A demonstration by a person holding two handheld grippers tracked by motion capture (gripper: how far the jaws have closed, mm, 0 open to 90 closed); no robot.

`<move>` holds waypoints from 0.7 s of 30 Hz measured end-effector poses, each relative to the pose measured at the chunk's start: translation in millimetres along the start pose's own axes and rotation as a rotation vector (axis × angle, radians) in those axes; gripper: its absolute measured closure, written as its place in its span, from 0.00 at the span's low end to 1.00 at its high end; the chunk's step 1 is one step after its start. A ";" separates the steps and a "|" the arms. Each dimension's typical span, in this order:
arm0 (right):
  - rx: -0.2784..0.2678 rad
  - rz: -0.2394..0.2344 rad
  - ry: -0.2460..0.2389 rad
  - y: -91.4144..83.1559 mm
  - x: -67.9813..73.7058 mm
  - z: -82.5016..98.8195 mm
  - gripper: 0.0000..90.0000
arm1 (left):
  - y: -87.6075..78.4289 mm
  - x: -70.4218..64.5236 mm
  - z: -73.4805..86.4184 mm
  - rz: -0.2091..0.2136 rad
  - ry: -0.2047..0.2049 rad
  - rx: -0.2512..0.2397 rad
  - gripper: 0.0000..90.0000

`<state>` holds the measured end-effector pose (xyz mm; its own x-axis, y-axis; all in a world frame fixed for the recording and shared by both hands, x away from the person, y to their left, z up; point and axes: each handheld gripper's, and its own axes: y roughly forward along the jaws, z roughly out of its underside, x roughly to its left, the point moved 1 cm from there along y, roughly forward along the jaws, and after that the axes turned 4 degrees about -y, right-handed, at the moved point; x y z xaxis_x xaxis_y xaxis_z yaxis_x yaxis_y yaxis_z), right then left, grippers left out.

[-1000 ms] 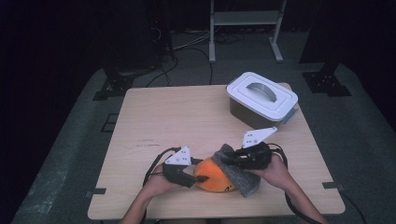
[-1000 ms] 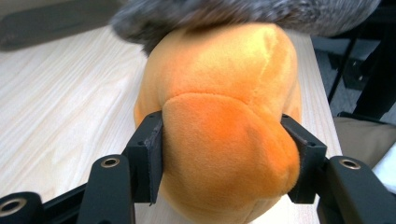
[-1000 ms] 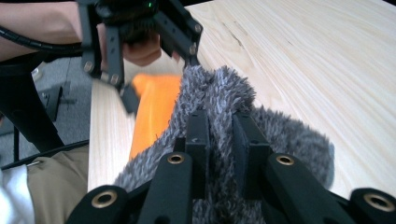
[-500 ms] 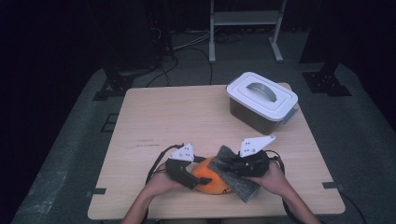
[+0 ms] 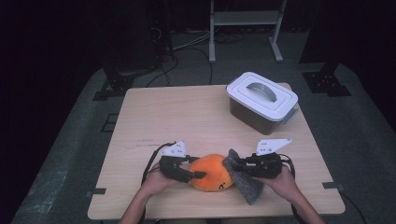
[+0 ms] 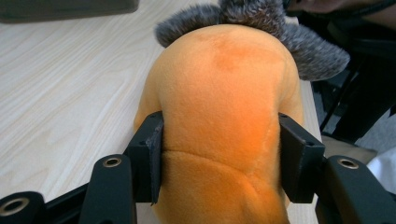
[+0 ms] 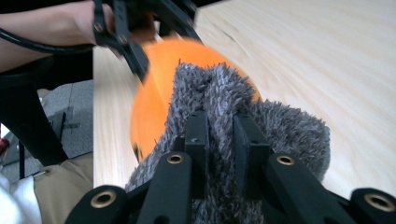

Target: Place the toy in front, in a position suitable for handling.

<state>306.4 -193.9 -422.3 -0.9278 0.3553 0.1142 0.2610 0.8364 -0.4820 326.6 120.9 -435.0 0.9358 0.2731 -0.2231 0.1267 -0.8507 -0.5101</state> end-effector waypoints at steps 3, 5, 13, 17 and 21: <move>0.024 0.012 0.022 -1.9 -2.5 8.4 0.85 | -1.2 1.8 1.0 0.003 -0.012 -0.003 0.46; 0.018 0.007 0.024 -1.7 -1.9 5.6 0.85 | -0.8 1.6 0.5 -0.001 -0.009 -0.002 0.46; -0.030 -0.013 -0.048 10.7 4.7 -27.6 0.85 | -2.4 -0.1 1.5 -0.011 0.001 0.001 0.45; -0.024 -0.013 -0.042 12.7 4.6 -23.7 0.85 | -3.6 0.7 2.6 -0.013 -0.003 0.000 0.45; -0.014 -0.008 0.021 7.0 -2.4 -2.5 0.85 | -2.4 0.8 1.9 -0.013 -0.003 0.002 0.44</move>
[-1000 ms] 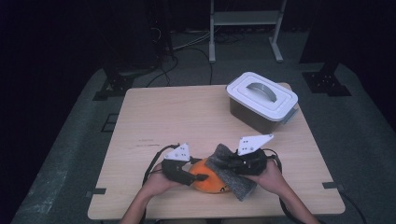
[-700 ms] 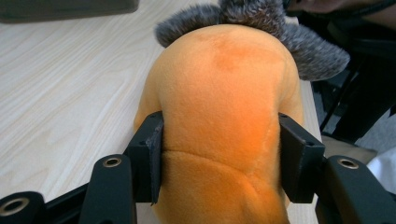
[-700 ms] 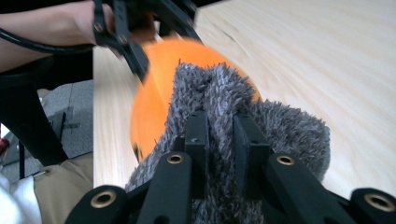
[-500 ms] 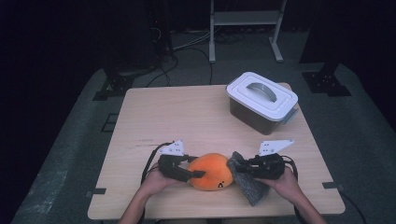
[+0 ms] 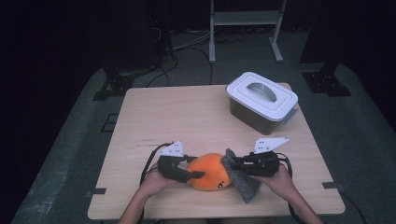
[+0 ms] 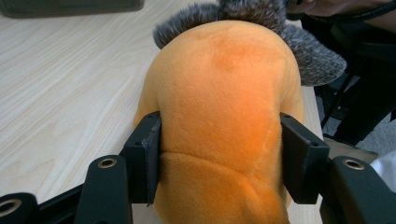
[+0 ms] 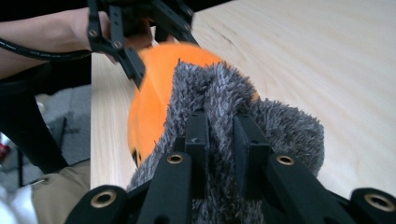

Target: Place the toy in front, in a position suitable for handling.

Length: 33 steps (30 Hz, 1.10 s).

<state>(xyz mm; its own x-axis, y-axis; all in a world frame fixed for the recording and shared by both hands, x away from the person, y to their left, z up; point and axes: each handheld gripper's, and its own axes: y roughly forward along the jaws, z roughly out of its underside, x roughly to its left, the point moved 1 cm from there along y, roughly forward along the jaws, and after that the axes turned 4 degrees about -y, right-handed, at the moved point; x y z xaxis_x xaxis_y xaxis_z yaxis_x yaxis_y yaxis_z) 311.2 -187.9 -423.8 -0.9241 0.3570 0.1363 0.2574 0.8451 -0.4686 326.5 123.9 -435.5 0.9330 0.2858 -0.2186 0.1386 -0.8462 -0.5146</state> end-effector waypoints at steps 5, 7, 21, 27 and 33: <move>0.031 0.020 -0.023 -6.1 4.0 -1.4 0.85 | 1.1 -0.5 -0.9 -0.005 -0.001 0.000 0.44; 0.017 0.009 -0.036 -5.1 6.8 -10.1 0.85 | 2.7 -2.0 -1.5 -0.003 0.005 -0.004 0.44; 0.026 -0.027 -0.079 28.1 11.6 -36.2 0.85 | 6.7 -9.3 -4.7 0.008 0.031 0.015 0.26; 0.016 -0.079 -0.044 22.6 12.8 -18.0 0.85 | 19.1 -15.2 -11.9 0.030 0.028 0.056 0.12; -0.011 -0.075 0.000 6.4 4.2 -16.5 0.85 | 18.5 -24.2 -19.9 -0.033 0.167 0.000 0.52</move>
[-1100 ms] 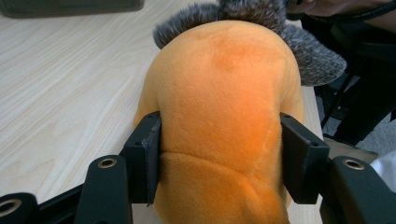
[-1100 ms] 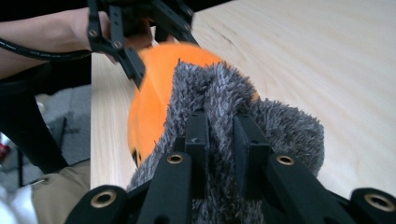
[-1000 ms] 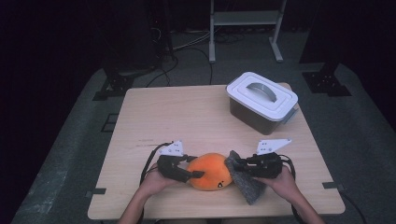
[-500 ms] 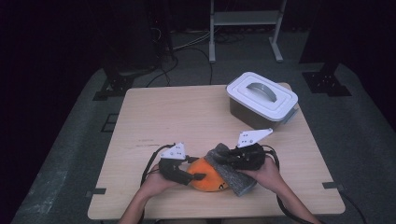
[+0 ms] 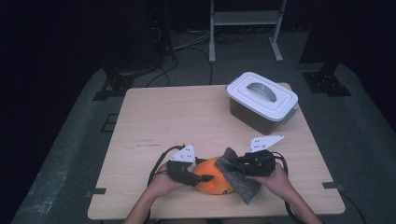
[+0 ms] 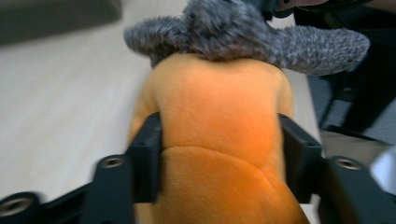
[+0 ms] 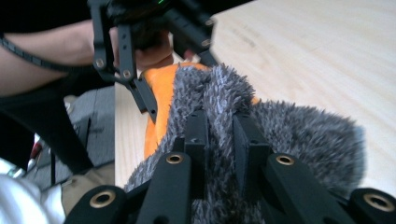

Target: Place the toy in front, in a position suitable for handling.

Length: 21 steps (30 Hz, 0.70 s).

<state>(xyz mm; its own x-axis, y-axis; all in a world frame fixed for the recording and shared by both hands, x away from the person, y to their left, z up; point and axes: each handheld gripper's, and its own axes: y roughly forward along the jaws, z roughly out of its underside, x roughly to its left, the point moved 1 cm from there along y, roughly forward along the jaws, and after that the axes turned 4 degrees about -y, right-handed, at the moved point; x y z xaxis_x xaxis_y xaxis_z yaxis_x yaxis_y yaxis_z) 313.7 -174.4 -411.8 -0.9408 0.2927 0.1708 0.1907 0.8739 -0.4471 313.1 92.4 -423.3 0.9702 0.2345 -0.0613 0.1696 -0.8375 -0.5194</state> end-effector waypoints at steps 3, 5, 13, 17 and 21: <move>-0.028 0.039 -0.027 -8.7 -0.2 -13.4 0.85 | -1.1 0.4 -6.1 -0.069 0.070 -0.047 0.54; -0.051 0.054 -0.038 -11.7 -3.1 -24.2 0.85 | -2.2 1.1 -11.5 -0.091 0.085 -0.090 0.53; 0.070 0.081 -0.065 19.6 -13.6 -16.7 0.85 | 0.3 22.0 9.9 -0.032 -0.067 -0.024 0.29; 0.037 0.043 -0.037 22.2 -9.7 -7.3 0.85 | -7.2 23.3 6.6 0.023 -0.170 -0.044 0.11; 0.057 0.040 -0.066 19.8 -0.8 -2.5 0.85 | -3.9 24.7 15.0 0.020 -0.192 0.022 0.15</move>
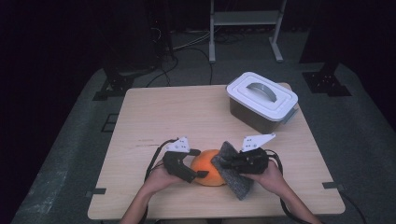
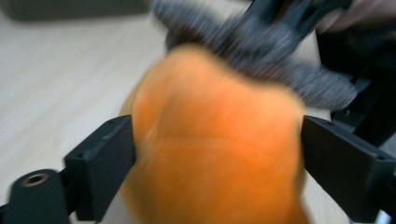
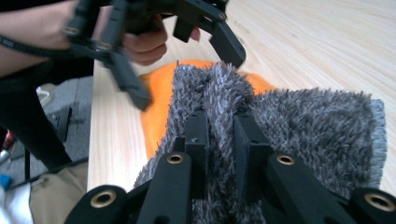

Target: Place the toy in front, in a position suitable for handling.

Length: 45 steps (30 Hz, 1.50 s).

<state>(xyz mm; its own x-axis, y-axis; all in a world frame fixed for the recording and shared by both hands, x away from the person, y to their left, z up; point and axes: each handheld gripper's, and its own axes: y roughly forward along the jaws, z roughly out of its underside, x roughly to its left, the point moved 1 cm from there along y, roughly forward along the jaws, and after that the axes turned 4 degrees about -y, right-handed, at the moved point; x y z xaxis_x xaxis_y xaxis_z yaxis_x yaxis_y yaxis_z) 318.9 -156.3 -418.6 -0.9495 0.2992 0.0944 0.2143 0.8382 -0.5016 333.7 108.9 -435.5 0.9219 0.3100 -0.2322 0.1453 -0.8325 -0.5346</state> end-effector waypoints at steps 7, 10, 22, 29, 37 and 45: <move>0.027 0.049 -0.016 -18.7 -1.1 19.3 0.85 | -2.5 -0.4 5.8 -0.010 0.043 -0.005 0.22; 0.038 0.067 0.015 -24.7 -4.8 26.9 0.85 | -1.9 -0.5 6.1 -0.002 0.041 -0.006 0.23; -0.036 0.025 -0.052 -4.8 4.2 -8.9 0.85 | -2.7 -7.0 8.1 -0.007 0.109 0.002 0.23; -0.017 0.044 0.003 -20.4 -0.7 23.0 0.84 | -5.5 -3.4 10.6 0.043 0.054 -0.015 0.19; -0.074 0.030 -0.006 -21.1 11.2 15.0 0.84 | -1.5 -9.1 10.2 0.031 0.091 0.014 0.20; -0.064 0.007 -0.056 -3.1 16.3 7.2 0.84 | -10.6 -5.6 2.5 0.050 0.025 -0.031 0.16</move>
<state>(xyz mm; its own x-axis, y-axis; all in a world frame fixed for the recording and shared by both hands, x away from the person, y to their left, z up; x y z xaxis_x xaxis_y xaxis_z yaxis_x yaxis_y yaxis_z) 301.1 -157.4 -421.7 -0.9589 0.2807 0.0420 0.2334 0.8641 -0.4460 326.1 117.1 -430.6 0.9370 0.2565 -0.2370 0.1098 -0.8605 -0.4974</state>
